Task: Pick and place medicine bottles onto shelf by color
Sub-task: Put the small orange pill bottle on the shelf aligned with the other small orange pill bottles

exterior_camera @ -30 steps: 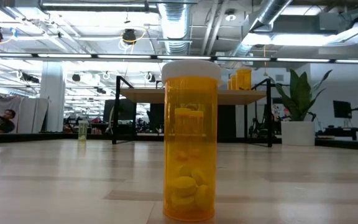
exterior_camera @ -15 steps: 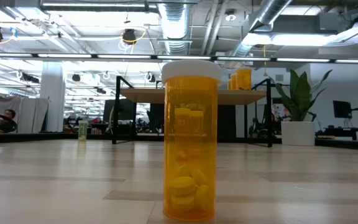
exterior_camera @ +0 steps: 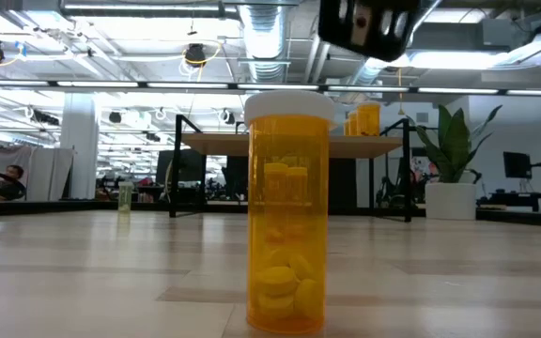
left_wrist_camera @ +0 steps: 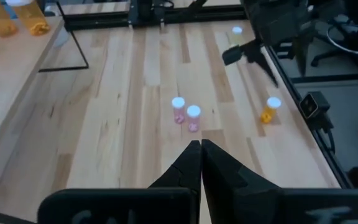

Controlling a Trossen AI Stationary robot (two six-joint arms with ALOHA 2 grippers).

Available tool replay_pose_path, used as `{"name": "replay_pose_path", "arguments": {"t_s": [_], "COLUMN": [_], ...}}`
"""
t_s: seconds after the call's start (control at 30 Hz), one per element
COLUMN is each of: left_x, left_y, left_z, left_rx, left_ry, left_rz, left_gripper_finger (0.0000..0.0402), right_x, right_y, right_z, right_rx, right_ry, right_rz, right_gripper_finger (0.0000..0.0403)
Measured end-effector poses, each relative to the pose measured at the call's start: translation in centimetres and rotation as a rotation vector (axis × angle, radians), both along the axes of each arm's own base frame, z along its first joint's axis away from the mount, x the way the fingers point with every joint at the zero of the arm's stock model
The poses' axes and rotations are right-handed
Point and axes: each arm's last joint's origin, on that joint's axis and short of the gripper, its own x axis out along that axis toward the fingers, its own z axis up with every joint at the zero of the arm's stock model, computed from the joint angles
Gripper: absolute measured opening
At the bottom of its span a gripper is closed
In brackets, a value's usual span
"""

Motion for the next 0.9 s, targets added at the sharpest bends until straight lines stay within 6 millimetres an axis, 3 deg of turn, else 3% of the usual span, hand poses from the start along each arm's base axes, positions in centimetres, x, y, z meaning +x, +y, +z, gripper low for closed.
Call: {"name": "replay_pose_path", "arguments": {"t_s": [0.4, 0.7, 0.9], "left_x": [0.1, 0.1, 0.1], "left_y": [0.1, 0.2, 0.2], "left_z": [0.2, 0.2, 0.2], "left_rx": [0.002, 0.001, 0.009], "left_ry": [-0.029, -0.038, -0.043], "left_rz": [0.043, 0.078, 0.093], "left_gripper_finger": [0.0000, 0.0000, 0.0000], "right_x": [-0.8, -1.6, -1.1], "right_y": [0.7, 1.8, 2.2], "right_z": [-0.9, -0.8, -3.1], "right_rx": [-0.348, -0.417, -0.461], "right_ry": [-0.106, -0.144, -0.125], "right_rz": [0.080, 0.075, 0.089], "right_gripper_finger": [0.0261, 0.0261, 0.0261]}}
